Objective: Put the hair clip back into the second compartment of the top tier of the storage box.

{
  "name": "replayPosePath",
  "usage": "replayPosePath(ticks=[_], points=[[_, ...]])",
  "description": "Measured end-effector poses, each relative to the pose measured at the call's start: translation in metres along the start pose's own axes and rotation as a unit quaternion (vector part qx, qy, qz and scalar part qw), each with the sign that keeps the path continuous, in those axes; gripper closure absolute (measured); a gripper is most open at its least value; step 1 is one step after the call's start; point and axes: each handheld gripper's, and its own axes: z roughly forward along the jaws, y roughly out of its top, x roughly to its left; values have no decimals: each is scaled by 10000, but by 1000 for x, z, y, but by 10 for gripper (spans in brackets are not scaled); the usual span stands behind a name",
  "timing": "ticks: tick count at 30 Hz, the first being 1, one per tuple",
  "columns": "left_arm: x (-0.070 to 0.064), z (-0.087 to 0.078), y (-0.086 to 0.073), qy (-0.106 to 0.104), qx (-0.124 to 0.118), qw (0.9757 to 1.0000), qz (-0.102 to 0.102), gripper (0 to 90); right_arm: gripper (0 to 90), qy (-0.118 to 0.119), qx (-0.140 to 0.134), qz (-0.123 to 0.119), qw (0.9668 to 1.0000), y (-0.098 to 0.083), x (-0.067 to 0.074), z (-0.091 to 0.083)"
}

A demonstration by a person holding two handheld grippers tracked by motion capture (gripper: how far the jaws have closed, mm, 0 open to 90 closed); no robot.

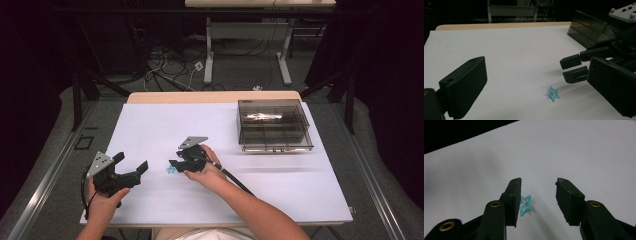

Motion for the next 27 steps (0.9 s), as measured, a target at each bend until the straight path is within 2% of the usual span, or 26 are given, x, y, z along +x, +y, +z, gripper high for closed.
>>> replayPosePath(ticks=[11, 16, 17, 18, 21, 23, 26, 27], points=[[0, 0, 0, -17, 12, 10000, -31, 27, 597, 31, 289, 32, 9996, -6, 3, 9], [0, 1, 0, -20, 23, 10000, -33, 27, 617, 27, 334, 14, 9994, -8, 4, 13], [0, 1, 0, -21, 23, 10000, -33, 27, 621, 23, 272, 25, 9996, -9, 4, 15], [0, 1, 0, -21, 23, 10000, -33, 27, 625, 56, 347, 24, 9994, -9, 4, 15], [0, 1, 0, -21, 28, 10000, -24, 27, 629, 37, 395, 25, 9992, -11, 5, 17], [0, 1, 0, -19, 29, 10000, -34, 27, 639, 51, 333, 61, 9994, -12, 6, 20], [1, 1, 0, -16, 18, 10000, -42, 27, 650, 88, 439, 43, 9990, -12, 6, 21], [1, 1, 0, -16, 21, 10000, -37, 27, 655, 66, 355, 35, 9993, -13, 7, 23]])
